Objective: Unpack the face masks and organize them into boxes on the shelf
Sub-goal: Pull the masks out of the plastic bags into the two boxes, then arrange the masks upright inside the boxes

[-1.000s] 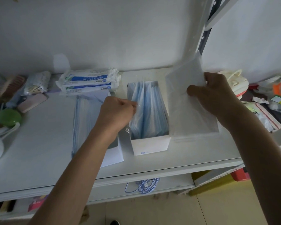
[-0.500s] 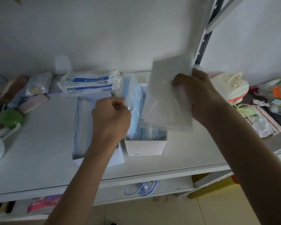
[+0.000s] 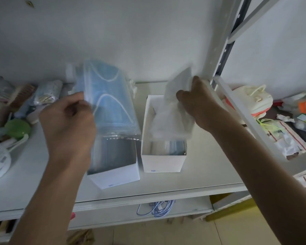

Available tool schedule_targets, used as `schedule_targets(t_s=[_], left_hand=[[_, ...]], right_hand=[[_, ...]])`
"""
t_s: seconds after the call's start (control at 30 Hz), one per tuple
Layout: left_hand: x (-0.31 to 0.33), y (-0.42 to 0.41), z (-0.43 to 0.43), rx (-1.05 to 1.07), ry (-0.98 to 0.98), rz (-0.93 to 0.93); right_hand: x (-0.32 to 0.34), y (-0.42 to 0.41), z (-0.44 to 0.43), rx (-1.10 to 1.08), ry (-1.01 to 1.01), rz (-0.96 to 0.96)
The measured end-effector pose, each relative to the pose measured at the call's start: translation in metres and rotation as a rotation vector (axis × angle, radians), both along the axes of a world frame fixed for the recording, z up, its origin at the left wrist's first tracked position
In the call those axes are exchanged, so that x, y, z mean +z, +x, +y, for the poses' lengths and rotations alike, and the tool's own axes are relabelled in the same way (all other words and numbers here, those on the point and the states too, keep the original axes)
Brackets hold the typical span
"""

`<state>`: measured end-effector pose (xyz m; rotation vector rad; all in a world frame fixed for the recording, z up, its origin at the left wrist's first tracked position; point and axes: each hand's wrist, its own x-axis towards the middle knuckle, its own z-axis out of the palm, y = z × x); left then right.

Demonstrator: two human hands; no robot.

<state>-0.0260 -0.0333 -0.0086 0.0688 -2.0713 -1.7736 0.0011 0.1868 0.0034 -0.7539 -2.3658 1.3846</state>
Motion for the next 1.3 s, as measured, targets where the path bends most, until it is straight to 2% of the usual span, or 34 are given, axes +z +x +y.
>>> schedule_targets(t_s=[0.13, 0.2, 0.37, 0.43, 0.53, 0.6, 0.73, 0.8, 0.83, 0.87, 0.93, 0.97, 1.0, 1.07, 1.17, 1.23, 1.3], left_hand=[[0.004, 0.002, -0.018, -0.015, 0.021, 0.003], [0.005, 0.004, -0.020, -0.016, 0.043, 0.015], [0.003, 0.006, -0.027, -0.032, 0.053, 0.025], [0.002, 0.006, -0.032, -0.025, 0.046, 0.026], [-0.002, 0.008, -0.037, -0.002, 0.067, 0.028], [-0.003, 0.009, -0.036, 0.009, 0.095, 0.024], [-0.003, 0.012, -0.031, -0.038, 0.076, 0.023], [-0.003, 0.014, -0.029, -0.082, 0.078, 0.000], [-0.003, 0.016, -0.027, -0.101, 0.085, -0.013], [-0.004, 0.017, -0.026, -0.116, 0.099, -0.026], [-0.006, 0.022, -0.024, -0.142, 0.154, -0.084], [-0.006, 0.025, -0.022, -0.164, 0.203, -0.129], [-0.006, 0.028, -0.022, -0.192, 0.266, -0.181], [-0.006, 0.029, -0.022, -0.258, 0.407, -0.304], [-0.001, 0.030, -0.026, -0.488, 0.565, -0.473], [0.000, 0.031, -0.029, -0.594, 0.575, -0.529], [0.000, 0.030, -0.032, -0.600, 0.562, -0.525]], right_hand=[[-0.003, -0.004, -0.014, 0.274, 0.309, -0.209], [-0.003, -0.008, -0.026, 0.344, 0.425, -0.305], [-0.018, -0.024, -0.042, 0.349, 0.428, -0.508], [-0.034, -0.027, -0.046, 0.343, 0.368, -0.569], [-0.050, -0.029, -0.051, 0.299, 0.218, -0.610], [-0.047, -0.032, -0.053, 0.309, 0.212, -0.597], [-0.038, -0.028, -0.060, 0.389, 0.479, -0.669], [-0.038, -0.022, -0.062, 0.300, 0.648, -0.523], [-0.036, -0.020, -0.064, 0.197, 0.610, -0.337], [-0.032, -0.018, -0.066, 0.128, 0.448, -0.162], [-0.016, -0.012, -0.069, 0.170, -0.216, 0.005], [-0.012, -0.009, -0.070, 0.238, -0.529, -0.010], [-0.010, -0.003, -0.070, 0.297, -0.692, -0.019], [-0.014, 0.002, -0.072, 0.330, -0.736, 0.016], [-0.021, 0.004, -0.074, 0.178, -0.831, 0.138], [-0.024, 0.005, -0.073, 0.167, -0.895, 0.198], [-0.027, 0.008, -0.073, 0.213, -0.942, 0.224]])
